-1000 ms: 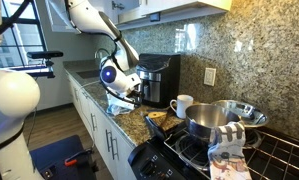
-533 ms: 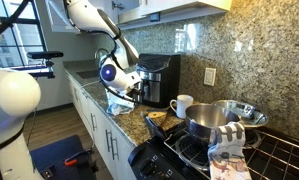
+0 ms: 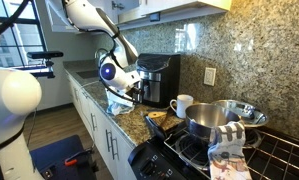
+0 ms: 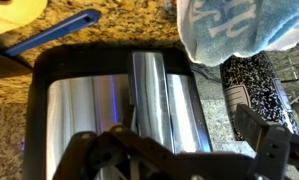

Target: Open and then close the drawer of the air fryer

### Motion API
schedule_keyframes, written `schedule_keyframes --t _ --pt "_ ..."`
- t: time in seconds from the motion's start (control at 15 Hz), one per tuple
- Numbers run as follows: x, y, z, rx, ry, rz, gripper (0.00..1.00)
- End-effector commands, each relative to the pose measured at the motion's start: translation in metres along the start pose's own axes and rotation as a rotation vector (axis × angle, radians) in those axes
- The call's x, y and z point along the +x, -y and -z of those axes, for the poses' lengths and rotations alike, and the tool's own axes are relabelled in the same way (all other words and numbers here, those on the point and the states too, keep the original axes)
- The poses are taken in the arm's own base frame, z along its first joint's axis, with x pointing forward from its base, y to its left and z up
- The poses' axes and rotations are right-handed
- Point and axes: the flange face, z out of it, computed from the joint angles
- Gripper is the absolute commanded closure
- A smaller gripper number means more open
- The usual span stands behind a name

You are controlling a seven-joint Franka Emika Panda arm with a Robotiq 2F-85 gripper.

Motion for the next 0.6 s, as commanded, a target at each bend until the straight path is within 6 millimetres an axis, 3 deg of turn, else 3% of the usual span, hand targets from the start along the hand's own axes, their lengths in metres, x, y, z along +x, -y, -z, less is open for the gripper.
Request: schedule_keyframes --t 0.0,0.53 --pt "0.0027 0.0054 0.0001 0.013 -0.012 -0.025 0.00" --pt "0.0075 -0.0039 -0.0060 0.002 -0.035 -0.039 0.00"
